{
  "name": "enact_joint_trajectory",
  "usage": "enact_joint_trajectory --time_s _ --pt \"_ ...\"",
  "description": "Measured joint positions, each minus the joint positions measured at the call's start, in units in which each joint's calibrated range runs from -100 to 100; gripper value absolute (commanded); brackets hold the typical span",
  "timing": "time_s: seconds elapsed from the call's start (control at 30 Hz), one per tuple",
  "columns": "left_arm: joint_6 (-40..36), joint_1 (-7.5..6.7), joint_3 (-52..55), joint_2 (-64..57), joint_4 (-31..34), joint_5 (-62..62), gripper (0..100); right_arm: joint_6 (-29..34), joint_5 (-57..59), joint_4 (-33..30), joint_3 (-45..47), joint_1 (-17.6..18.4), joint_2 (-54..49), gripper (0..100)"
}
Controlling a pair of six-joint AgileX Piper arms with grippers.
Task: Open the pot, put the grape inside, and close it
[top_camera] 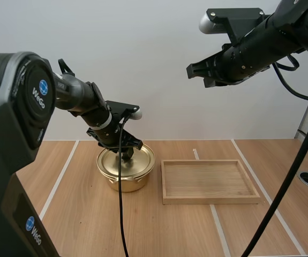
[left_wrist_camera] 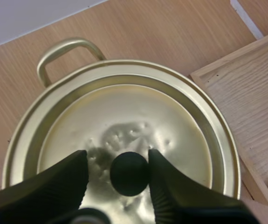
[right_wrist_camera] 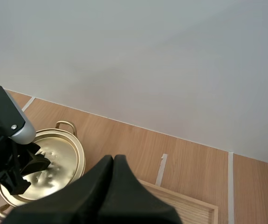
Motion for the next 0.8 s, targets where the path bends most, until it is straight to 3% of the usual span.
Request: enact_joint_trajectory --time_s 0.4,0.8 --pt "0.0 0.0 -1.07 0.0 0.41 0.55 97 0.0 0.44 0.0 0.0 0.0 0.0 0" --pt "-0.51 0.0 -11.38 -9.74 0.89 7.51 97 0.0 0.44 0.0 0.0 0.0 0.0 0"
